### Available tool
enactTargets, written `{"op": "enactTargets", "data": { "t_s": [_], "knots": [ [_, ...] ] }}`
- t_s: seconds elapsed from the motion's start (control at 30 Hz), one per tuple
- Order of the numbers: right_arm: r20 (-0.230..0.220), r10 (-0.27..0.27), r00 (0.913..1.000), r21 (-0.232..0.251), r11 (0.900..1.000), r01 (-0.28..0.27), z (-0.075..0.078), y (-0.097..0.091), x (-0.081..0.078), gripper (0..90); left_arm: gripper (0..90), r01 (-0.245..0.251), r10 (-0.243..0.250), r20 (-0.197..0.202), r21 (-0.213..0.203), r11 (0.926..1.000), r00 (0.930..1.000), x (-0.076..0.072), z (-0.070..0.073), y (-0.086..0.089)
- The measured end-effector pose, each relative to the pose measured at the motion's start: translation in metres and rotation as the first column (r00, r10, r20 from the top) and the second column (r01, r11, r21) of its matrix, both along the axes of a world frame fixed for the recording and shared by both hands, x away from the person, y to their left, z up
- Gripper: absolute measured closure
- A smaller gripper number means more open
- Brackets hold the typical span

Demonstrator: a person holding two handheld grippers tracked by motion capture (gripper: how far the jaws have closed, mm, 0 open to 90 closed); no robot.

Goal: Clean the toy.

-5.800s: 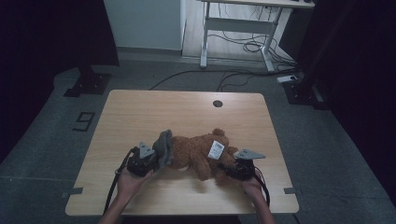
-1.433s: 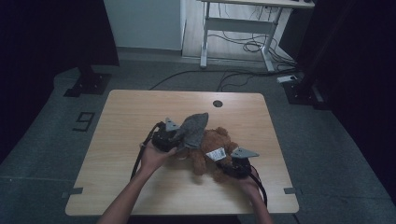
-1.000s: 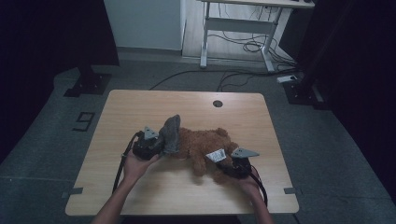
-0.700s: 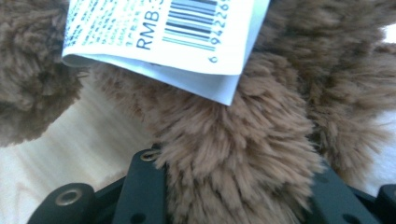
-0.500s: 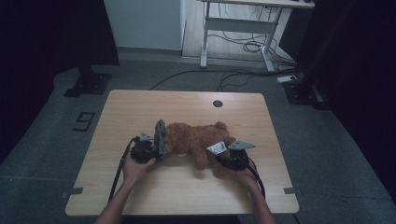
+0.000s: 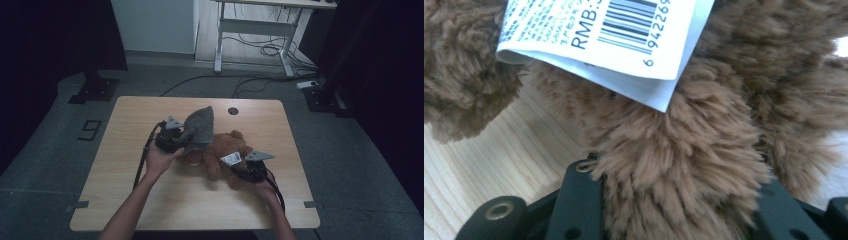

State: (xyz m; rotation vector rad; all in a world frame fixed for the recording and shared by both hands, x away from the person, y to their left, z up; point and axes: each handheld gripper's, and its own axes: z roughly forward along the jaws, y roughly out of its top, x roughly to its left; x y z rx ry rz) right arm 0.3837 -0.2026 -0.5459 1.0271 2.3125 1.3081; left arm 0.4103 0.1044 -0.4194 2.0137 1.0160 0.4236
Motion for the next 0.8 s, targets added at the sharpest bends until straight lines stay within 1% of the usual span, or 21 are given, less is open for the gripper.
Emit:
{"op": "enactTargets", "data": {
  "t_s": [0.03,0.07,0.13,0.17,0.2,0.27,0.3,0.37,0.47,0.53,0.6,0.63,0.7,0.8],
  "knots": [
    [0.003,0.004,1.0,0.005,1.0,-0.004,0.0,-0.001,0.0,64.5,75.0,0.0,0.0,-0.013,0.001,1.0,0.9999,0.004,-0.003,-0.003],
    [0.004,0.003,1.0,0.008,1.0,-0.003,-0.001,-0.001,0.0,64.4,75.1,-0.001,0.001,-0.033,0.004,1.0,0.9995,0.01,-0.009,-0.008],
    [0.001,0.007,1.0,0.016,0.9998,-0.007,-0.001,-0.002,-0.001,64.4,75.4,-0.004,0.005,-0.054,0.005,1.0,0.9985,0.015,-0.02,-0.01],
    [0.001,0.01,0.9999,0.02,0.9998,-0.01,-0.001,-0.003,-0.001,64.3,75.6,-0.006,0.005,-0.061,-0.001,1.0,0.9981,0.016,-0.025,-0.009],
    [0.001,0.01,0.9999,0.022,0.9997,-0.01,-0.001,-0.003,-0.001,64.0,75.7,0.007,-0.007,-0.07,-0.006,1.0,0.9975,0.016,-0.028,-0.008],
    [-0.004,0.012,0.9999,0.026,0.9996,-0.012,-0.001,-0.005,-0.001,61.7,75.8,0.019,-0.021,-0.082,-0.028,0.9994,0.9964,0.014,-0.031,-0.002],
    [-0.012,0.01,0.9999,0.038,0.9992,-0.01,0.0,-0.006,-0.002,59.2,76.0,0.019,-0.022,-0.082,-0.035,0.9992,0.9964,0.012,-0.032,0.0],
    [-0.024,0.009,0.9997,0.07,0.9975,-0.007,0.001,-0.008,-0.004,54.4,76.1,0.023,-0.025,-0.079,-0.029,0.9993,0.9965,0.008,-0.034,0.002],
    [-0.035,-0.002,0.9994,0.081,0.9967,0.004,0.003,-0.012,-0.009,45.8,76.2,0.027,-0.03,-0.067,-0.039,0.9989,0.9973,-0.003,-0.038,0.006],
    [-0.027,-0.007,0.9996,0.087,0.9962,0.009,0.007,-0.017,-0.014,39.1,76.2,0.034,-0.036,-0.051,-0.039,0.9986,0.9981,-0.012,-0.041,0.007],
    [-0.013,-0.014,0.9998,0.116,0.9932,0.015,0.012,-0.026,-0.018,35.6,76.3,0.044,-0.046,-0.041,-0.043,0.9981,0.9981,-0.019,-0.043,0.009],
    [-0.007,-0.019,0.9998,0.134,0.9907,0.02,0.014,-0.03,-0.019,32.8,76.3,0.048,-0.05,-0.037,-0.043,0.9979,0.9981,-0.023,-0.044,0.01],
    [0.002,-0.032,0.9995,0.166,0.9857,0.031,0.018,-0.038,-0.022,28.6,76.3,0.056,-0.058,-0.035,-0.059,0.9967,0.9977,-0.029,-0.047,0.013],
    [0.02,-0.071,0.9973,0.206,0.9763,0.065,0.028,-0.046,-0.023,25.4,76.3,0.067,-0.069,-0.026,-0.064,0.9957,0.9973,-0.039,-0.05,0.016]
  ]
}}
